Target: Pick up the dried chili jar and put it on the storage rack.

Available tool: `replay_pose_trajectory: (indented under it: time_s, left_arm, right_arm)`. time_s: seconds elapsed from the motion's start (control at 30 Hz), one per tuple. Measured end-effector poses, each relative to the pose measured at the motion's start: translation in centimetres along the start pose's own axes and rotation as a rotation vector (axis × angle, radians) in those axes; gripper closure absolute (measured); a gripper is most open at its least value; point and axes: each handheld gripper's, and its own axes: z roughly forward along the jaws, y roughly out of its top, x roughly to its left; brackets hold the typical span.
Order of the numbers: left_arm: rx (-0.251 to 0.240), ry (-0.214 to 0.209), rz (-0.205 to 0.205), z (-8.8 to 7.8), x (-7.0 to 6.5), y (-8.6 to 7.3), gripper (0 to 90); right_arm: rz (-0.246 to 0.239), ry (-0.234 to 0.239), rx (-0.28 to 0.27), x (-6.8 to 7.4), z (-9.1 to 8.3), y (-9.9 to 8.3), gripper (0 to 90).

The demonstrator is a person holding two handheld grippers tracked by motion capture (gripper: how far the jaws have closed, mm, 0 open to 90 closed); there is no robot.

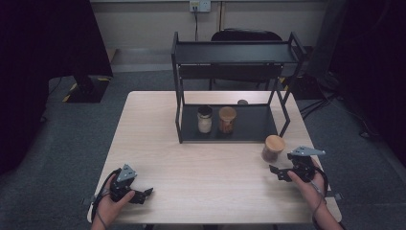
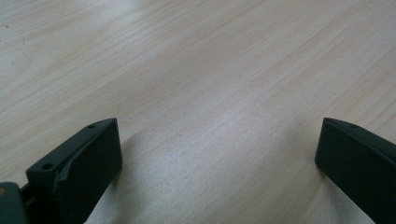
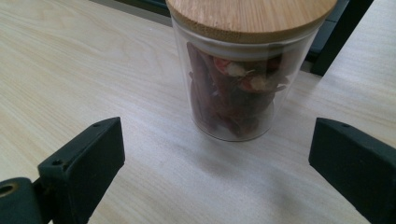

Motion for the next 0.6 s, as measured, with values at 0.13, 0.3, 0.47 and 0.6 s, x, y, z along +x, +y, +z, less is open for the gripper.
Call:
replay_pose_trajectory:
  time_s: [0.13,0.3,0.47,0.6]
  left_arm:
    - [0.000,0.000,0.000,0.00,0.00,0.00,0.1]
    - [0.000,0.000,0.000,0.00,0.00,0.00,0.1]
    - [0.000,0.000,0.000,0.00,0.00,0.00,0.1]
    - [0.000,0.000,0.000,0.00,0.00,0.00,0.1]
  right_arm:
    - [0.006,-0.007,0.000,-0.13,0.17,0.14,2.3]
    - [0.007,-0.013,0.000,-0.16,0.37,0.27,2.3]
    - [0.011,-0.019,0.002,-0.28,0.63,0.41,2.4]
    - [0.011,-0.025,0.002,-0.38,0.81,0.51,2.4]
